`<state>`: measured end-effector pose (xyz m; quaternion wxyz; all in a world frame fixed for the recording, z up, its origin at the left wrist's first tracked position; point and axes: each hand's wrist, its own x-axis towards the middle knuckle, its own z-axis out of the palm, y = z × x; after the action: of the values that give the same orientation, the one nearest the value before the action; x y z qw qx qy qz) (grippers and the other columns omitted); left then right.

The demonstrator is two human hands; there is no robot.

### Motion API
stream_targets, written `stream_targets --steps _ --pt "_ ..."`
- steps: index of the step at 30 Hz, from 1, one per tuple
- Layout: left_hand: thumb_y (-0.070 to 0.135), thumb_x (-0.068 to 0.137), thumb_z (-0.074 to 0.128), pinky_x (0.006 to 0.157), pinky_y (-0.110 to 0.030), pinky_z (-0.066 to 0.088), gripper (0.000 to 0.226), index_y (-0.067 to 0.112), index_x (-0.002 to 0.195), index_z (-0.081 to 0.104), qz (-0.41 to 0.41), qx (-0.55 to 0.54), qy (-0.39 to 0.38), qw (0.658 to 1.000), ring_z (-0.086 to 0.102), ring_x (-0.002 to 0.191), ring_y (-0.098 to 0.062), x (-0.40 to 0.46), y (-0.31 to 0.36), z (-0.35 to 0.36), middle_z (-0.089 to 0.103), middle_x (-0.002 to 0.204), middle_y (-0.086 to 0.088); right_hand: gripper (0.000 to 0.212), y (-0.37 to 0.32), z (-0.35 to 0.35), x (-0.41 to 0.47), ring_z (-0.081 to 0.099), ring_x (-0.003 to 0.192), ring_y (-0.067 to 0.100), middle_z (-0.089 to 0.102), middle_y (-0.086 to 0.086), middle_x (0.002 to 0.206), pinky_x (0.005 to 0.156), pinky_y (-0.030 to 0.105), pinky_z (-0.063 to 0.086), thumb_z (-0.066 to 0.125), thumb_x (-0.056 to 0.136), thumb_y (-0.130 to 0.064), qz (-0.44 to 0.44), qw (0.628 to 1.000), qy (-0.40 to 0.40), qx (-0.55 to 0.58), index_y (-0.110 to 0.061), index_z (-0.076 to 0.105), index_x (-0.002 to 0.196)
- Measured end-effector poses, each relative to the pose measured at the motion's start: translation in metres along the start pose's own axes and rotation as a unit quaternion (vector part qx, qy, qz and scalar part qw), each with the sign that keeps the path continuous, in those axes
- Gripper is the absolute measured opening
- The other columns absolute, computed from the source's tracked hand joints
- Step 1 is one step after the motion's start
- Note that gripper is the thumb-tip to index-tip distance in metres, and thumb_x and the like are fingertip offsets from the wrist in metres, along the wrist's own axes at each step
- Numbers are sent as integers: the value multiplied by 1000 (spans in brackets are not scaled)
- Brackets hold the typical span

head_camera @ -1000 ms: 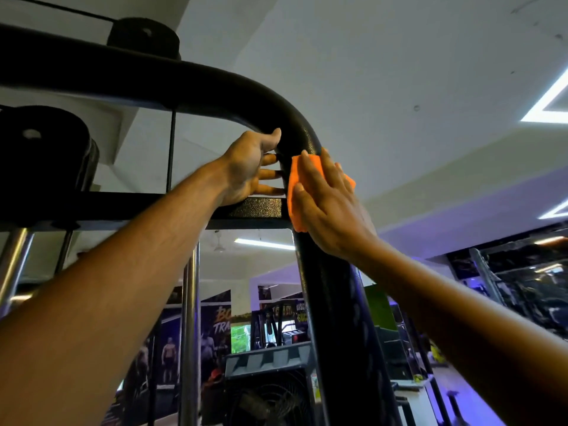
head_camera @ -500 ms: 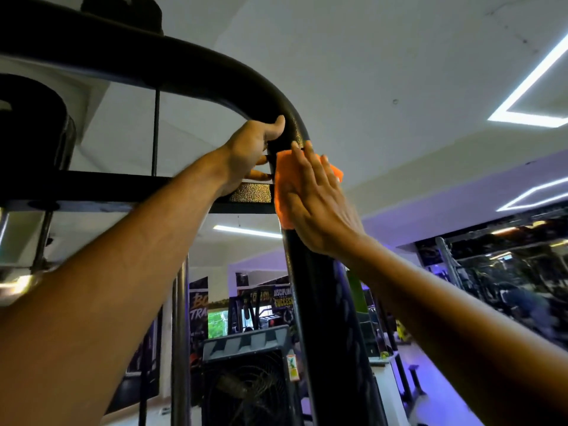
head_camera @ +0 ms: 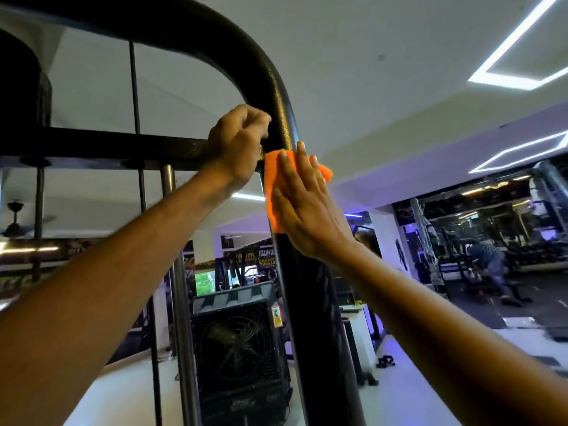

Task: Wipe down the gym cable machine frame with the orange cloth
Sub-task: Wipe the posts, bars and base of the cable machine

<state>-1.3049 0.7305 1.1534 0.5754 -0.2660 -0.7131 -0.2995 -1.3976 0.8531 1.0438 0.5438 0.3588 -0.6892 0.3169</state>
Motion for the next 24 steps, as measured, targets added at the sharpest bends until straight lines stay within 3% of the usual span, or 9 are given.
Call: stream_targets --steps 2,4,7,11,14,18,24 --pt "45 106 49 80 -52 61 41 11 92 69 -30 36 54 997 69 77 -23 -12 -8 1 68 78 -5 69 -3 4 2 -16 166 25 -27 -10 178 125 69 32 26 116 -56 12 1000 12 9 -40 -12 171" --pt "48 109 44 81 -58 62 59 -1 89 70 -83 63 48 993 70 70 -26 -27 -12 -1 71 77 -16 68 -6 11 -26 -8 168 26 -24 -11 179 119 64 44 28 116 -57 32 999 28 21 -42 -7 172" --pt "50 112 42 80 -54 66 63 -2 93 73 -180 79 -1 981 76 81 -38 -47 -23 -6 77 89 -22 68 -11 24 -98 -15 167 16 -22 -12 179 127 64 32 32 117 -53 29 999 26 29 -41 -5 172" --pt "46 115 41 83 -39 61 39 17 128 64 -255 -7 -137 957 68 112 -23 -60 -37 -14 68 131 -11 67 -7 30 -115 -16 167 20 -19 -6 181 133 62 15 29 117 -51 31 999 17 4 -37 -4 173" --pt "49 115 36 100 -47 54 45 19 134 64 -258 -83 -186 945 62 127 -26 -60 -37 -14 66 137 -8 73 -9 24 -63 -15 167 31 -18 -1 181 132 68 13 23 111 -60 17 999 10 -49 -35 -6 173" --pt "51 115 33 98 -45 54 49 23 105 72 -240 -128 -193 943 67 118 -24 -57 -28 -9 74 113 -3 72 -9 26 -45 -15 166 38 -16 0 182 130 72 13 28 112 -57 15 998 27 -63 -36 -1 174" --pt "47 114 43 111 -56 53 39 27 128 73 -237 -162 -198 937 69 125 -25 -67 -39 -7 76 130 -1 71 -12 36 -133 -10 167 40 -15 -2 182 126 72 28 34 114 -51 31 999 18 -25 -32 2 174"
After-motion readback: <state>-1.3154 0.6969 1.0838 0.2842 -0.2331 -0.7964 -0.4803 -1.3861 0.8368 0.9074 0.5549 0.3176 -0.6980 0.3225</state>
